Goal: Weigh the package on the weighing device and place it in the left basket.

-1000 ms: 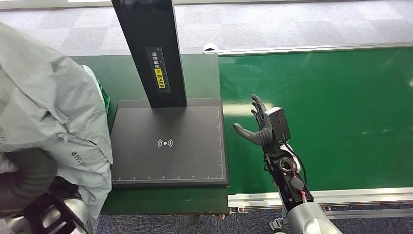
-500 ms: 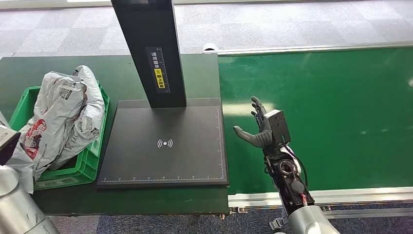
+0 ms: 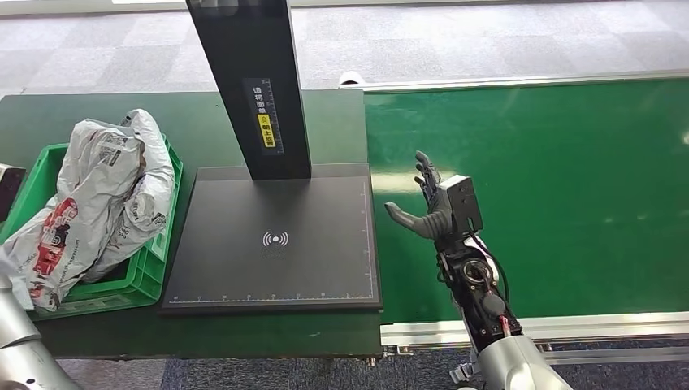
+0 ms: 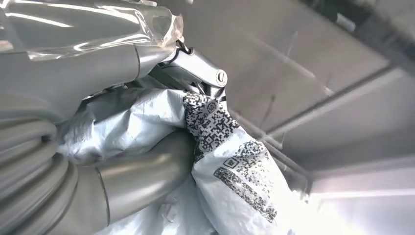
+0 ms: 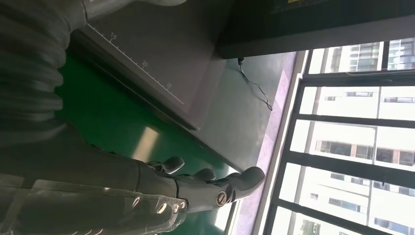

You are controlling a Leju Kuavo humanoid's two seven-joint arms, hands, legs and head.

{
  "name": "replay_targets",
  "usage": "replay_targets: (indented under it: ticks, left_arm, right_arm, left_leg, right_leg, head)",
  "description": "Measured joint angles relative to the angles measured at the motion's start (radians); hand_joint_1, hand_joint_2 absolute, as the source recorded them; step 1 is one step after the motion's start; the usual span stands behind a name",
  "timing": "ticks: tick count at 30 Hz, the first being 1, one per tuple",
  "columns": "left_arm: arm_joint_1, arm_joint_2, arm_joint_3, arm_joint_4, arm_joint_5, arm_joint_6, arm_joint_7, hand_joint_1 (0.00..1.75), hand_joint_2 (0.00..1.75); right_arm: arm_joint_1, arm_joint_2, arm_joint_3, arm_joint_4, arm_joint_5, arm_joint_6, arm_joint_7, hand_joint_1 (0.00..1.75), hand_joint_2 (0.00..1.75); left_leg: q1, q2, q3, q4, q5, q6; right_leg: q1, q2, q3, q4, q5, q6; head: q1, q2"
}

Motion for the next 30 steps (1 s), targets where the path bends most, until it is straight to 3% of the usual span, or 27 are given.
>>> replay_targets:
  ticks: [5, 8, 14, 20, 21, 22, 24, 25, 26, 30]
  left_arm:
    - [0.020, 0.050, -0.157, 0.094, 0.005, 0.001, -0.027, 1.75, 1.75]
    - [0.027, 0.055, -0.232, 0.098, 0.009, 0.001, -0.079, 1.75, 1.75]
    - [0.034, 0.056, -0.328, 0.084, 0.005, 0.001, -0.108, 1.75, 1.75]
    - [0.016, 0.059, -0.516, 0.093, -0.002, 0.001, 0.015, 1.71, 1.75]
    - [0.003, 0.060, -0.545, 0.110, -0.002, 0.001, 0.027, 1.56, 1.75]
    - [-0.014, 0.061, -0.571, 0.143, -0.002, -0.001, 0.039, 1.27, 1.75]
    - [-0.055, 0.067, -0.613, 0.245, -0.001, -0.011, 0.066, 0.44, 1.75]
    - [-0.075, 0.070, -0.630, 0.303, 0.002, -0.023, 0.077, 0.15, 1.75]
    - [-0.093, 0.073, -0.644, 0.359, 0.006, -0.042, 0.083, 0.00, 1.75]
    - [-0.144, 0.081, -0.681, 0.532, 0.023, -0.098, 0.089, 0.00, 1.75]
  right_arm:
    - [-0.043, 0.016, 0.019, 0.031, 0.001, 0.011, -0.006, 0.00, 1.75]
    - [-0.061, 0.023, 0.025, 0.048, 0.001, 0.011, -0.007, 0.00, 1.75]
    - [-0.081, 0.031, 0.035, 0.072, 0.000, 0.011, -0.007, 0.00, 1.75]
    - [-0.088, 0.029, 0.037, 0.083, 0.001, 0.016, -0.007, 0.00, 1.75]
    - [-0.088, 0.029, 0.037, 0.084, 0.001, 0.019, -0.007, 0.00, 1.75]
    - [-0.088, 0.028, 0.037, 0.085, 0.002, 0.021, -0.006, 0.00, 1.75]
    - [-0.087, 0.027, 0.037, 0.085, 0.003, 0.021, -0.005, 0.00, 1.75]
    - [-0.087, 0.026, 0.037, 0.085, 0.003, 0.021, -0.005, 0.00, 1.75]
    - [-0.086, 0.024, 0.037, 0.085, 0.004, 0.021, -0.005, 0.00, 1.75]
    - [-0.080, 0.015, 0.037, 0.085, 0.006, 0.021, -0.005, 0.00, 1.75]
  left_leg:
    - [0.000, -0.001, -0.001, 0.000, 0.000, 0.000]
    - [0.000, -0.001, -0.001, 0.000, 0.000, 0.000]
    - [0.000, -0.001, -0.001, 0.000, 0.000, 0.000]
    - [0.000, -0.002, -0.001, 0.000, 0.000, 0.000]
    - [0.000, -0.002, -0.001, 0.000, 0.000, 0.000]
    - [0.000, -0.003, -0.001, 0.000, 0.000, 0.000]
    - [0.000, -0.002, 0.000, 0.000, 0.000, 0.000]
    - [0.000, -0.002, 0.000, 0.000, 0.000, 0.000]
    - [0.000, -0.001, 0.000, 0.000, 0.000, 0.000]
    - [0.000, 0.000, 0.000, 0.000, 0.000, 0.000]
  right_leg:
    - [0.000, -0.001, 0.000, 0.000, 0.000, 0.000]
    - [0.000, -0.001, 0.000, 0.000, 0.000, 0.000]
    - [0.000, -0.001, -0.001, 0.000, 0.000, 0.000]
    - [0.000, -0.002, 0.000, 0.000, 0.000, 0.000]
    - [0.000, -0.002, 0.000, 0.000, 0.000, 0.000]
    - [0.000, -0.002, 0.000, 0.000, 0.000, 0.000]
    - [-0.001, -0.002, 0.000, 0.000, 0.000, 0.000]
    - [-0.001, -0.001, 0.000, 0.000, 0.000, 0.000]
    - [0.000, -0.001, 0.000, 0.000, 0.001, 0.000]
    - [0.000, 0.000, 0.000, 0.000, 0.001, 0.000]
  head:
    - [0.000, 0.000]
    - [0.000, 0.000]
    - [0.000, 0.000]
    - [0.000, 0.000]
    - [0.000, 0.000]
    - [0.000, 0.000]
    - [0.000, 0.000]
    - [0.000, 0.000]
    - [0.000, 0.000]
    - [0.000, 0.000]
